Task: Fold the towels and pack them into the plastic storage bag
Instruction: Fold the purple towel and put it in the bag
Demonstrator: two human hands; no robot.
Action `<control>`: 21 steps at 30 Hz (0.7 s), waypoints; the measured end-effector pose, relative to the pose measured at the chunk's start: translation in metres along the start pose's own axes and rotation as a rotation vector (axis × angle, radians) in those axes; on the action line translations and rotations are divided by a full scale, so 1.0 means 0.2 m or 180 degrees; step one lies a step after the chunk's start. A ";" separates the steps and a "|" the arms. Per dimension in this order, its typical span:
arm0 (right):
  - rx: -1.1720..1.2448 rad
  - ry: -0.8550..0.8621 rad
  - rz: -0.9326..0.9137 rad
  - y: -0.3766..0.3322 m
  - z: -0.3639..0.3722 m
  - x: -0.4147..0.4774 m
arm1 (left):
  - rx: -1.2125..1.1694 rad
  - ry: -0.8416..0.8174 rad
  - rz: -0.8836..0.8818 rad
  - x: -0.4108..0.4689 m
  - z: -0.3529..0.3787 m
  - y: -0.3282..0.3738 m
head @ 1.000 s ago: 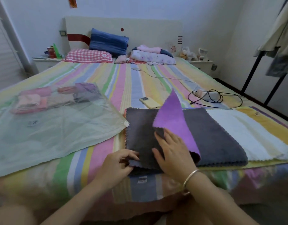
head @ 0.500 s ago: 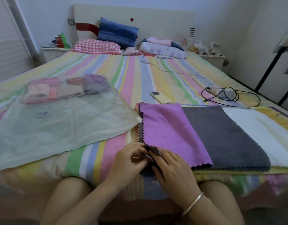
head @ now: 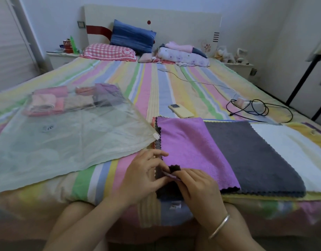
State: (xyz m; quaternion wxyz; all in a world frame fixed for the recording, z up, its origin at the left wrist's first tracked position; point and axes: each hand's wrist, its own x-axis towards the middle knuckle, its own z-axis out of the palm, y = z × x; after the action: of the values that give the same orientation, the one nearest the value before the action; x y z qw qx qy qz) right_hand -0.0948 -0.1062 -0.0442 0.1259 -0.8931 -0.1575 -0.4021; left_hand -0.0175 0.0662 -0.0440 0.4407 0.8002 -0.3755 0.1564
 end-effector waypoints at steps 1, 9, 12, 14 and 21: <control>0.0094 -0.0010 -0.0031 0.02 -0.03 0.02 | -0.0023 -0.0160 0.0068 0.05 -0.01 -0.02; 0.0514 0.0100 0.0336 0.19 -0.40 0.33 | 0.0227 -0.0737 0.0335 0.51 -0.04 -0.03; 0.0825 0.0221 0.0842 0.24 -0.53 0.46 | 0.0339 -0.0816 0.0438 0.64 -0.01 -0.04; 0.1002 0.0249 0.1062 0.28 -0.61 0.57 | 0.0384 -0.0782 0.0368 0.70 0.01 -0.04; 0.1695 0.0321 0.1686 0.41 -0.87 0.77 | 0.0099 -0.0893 -0.0106 0.69 -0.06 -0.06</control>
State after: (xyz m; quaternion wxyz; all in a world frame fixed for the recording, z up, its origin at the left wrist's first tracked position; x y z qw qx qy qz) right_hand -0.0850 -0.2159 0.1775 0.4609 -0.8179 -0.0138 -0.3441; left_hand 0.0838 0.0162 0.0364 0.3740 0.8271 -0.4176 0.0414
